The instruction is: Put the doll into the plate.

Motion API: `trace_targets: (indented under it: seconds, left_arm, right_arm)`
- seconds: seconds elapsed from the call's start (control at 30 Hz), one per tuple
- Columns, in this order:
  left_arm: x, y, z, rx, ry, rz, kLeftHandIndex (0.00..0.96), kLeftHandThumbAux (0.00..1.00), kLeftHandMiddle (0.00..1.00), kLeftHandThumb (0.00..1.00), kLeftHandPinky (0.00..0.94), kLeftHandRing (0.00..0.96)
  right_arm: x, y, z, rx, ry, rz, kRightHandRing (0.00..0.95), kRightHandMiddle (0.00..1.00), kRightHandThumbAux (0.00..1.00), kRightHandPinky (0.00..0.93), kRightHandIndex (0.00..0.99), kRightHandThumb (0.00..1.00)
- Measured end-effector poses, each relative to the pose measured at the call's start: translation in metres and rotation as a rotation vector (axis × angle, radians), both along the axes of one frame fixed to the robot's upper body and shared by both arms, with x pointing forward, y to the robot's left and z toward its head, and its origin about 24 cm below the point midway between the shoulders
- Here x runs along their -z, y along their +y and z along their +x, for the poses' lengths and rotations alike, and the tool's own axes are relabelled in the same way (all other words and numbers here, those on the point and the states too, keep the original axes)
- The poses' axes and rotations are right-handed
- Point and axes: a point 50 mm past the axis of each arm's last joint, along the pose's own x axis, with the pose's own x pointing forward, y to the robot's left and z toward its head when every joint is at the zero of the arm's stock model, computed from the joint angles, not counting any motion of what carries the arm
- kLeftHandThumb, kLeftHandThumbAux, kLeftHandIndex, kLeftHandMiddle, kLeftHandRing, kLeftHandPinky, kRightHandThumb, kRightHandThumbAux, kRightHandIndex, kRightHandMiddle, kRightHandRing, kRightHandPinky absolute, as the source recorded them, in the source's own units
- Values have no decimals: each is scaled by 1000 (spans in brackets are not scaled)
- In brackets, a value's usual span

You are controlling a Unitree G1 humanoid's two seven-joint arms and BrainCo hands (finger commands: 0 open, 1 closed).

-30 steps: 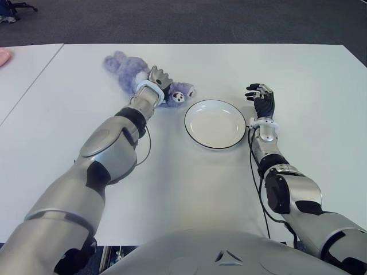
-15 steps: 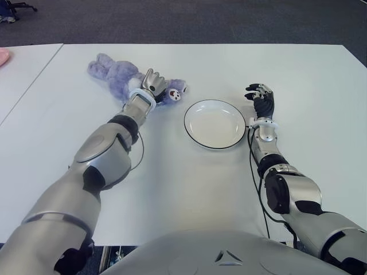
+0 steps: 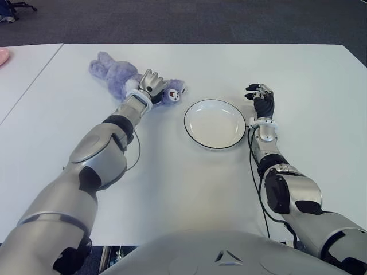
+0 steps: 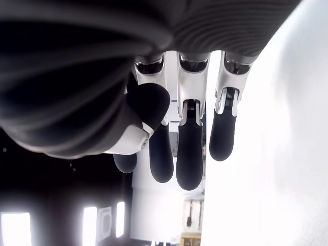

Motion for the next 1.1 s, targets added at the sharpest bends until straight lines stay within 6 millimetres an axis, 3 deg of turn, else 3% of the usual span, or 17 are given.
trace_targets:
  seconds: [0.2,0.4,0.63,0.83,1.1]
  left_arm:
    - [-5,5,2,-12,6,-49,443,696,826,739,826,821]
    - [-13,10,4,-16,3,-113,444,696,801,737,755,799]
    - [-40,11,5,72,-80,-184,443,700,825,728,854,826]
    - [-63,6,-2,186,-175,-227,443,700,842,727,860,839]
    - [-76,-3,-25,378,-317,-310,442,699,847,728,864,843]
  right_arm:
    - [0,0,0,0,-2,0,482,429,703,378,394,1000]
    - [-1,0,0,-1,-3,0,482,430,703,378,390,1000]
    - [-1,-1,1,2,-5,-2,485,434,703,375,388,1000]
    - [-1,-3,0,6,-5,-4,487,433,704,372,390,1000]
    - [-2,-4,0,8,-4,-6,487,431,704,370,390,1000]
